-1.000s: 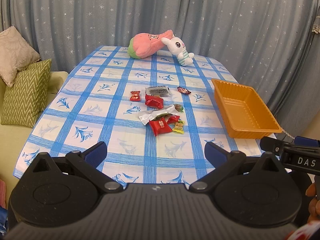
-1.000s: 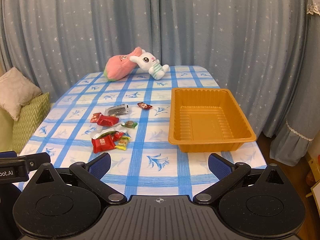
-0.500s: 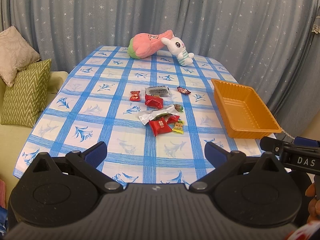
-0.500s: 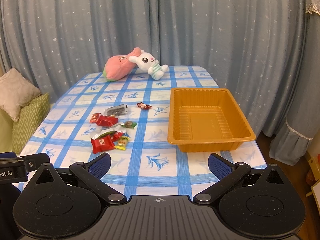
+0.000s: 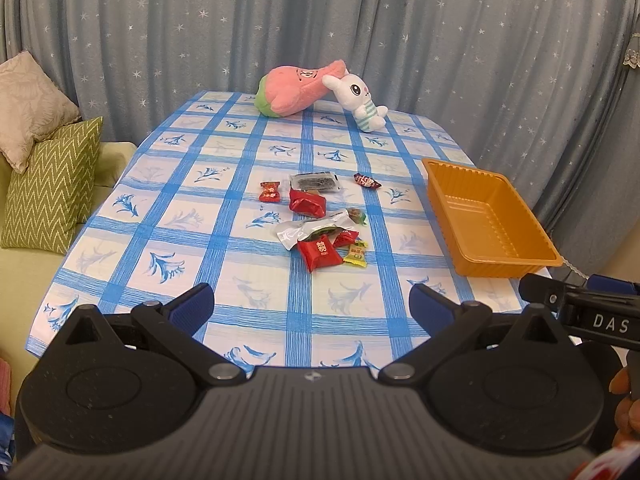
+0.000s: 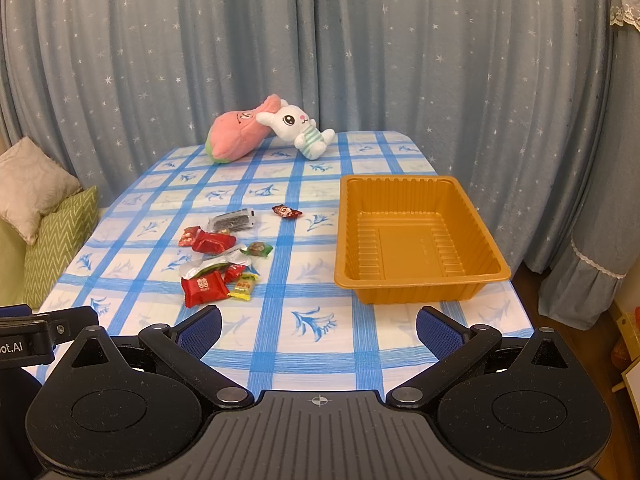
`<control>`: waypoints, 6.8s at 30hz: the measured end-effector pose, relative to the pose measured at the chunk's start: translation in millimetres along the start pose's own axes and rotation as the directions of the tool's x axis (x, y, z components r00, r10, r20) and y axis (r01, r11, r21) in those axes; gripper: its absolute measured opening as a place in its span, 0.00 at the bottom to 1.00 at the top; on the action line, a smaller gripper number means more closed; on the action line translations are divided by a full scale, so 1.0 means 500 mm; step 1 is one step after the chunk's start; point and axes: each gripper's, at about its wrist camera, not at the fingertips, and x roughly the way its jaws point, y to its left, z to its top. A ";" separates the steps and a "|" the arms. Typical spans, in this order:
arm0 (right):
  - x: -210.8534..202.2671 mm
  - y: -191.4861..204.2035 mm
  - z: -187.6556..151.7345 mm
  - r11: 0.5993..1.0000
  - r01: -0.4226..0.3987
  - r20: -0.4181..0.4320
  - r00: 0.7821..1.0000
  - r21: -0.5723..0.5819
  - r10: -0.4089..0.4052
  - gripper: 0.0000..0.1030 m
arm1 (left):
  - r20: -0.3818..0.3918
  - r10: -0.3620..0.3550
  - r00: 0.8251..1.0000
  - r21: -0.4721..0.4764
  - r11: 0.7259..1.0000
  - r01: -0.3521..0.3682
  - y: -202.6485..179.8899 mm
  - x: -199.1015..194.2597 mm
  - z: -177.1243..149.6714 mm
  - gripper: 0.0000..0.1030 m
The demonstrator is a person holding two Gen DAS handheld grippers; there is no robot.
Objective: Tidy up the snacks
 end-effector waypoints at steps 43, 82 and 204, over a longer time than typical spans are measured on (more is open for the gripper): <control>0.339 0.003 -0.033 0.992 -0.121 -0.090 0.988 0.043 0.124 0.82 | -0.118 -0.219 0.969 0.577 0.779 0.246 0.006 0.415 0.027 0.54; 0.504 0.091 -0.008 0.983 -0.175 -0.117 0.979 -0.049 0.168 0.29 | -0.027 -0.170 0.985 0.630 0.762 0.149 -0.001 0.400 -0.016 0.32; 0.286 -0.312 0.125 0.994 0.102 0.129 0.986 0.040 -0.107 0.29 | -0.048 -0.334 0.941 0.277 0.901 0.334 -0.374 0.406 0.127 0.23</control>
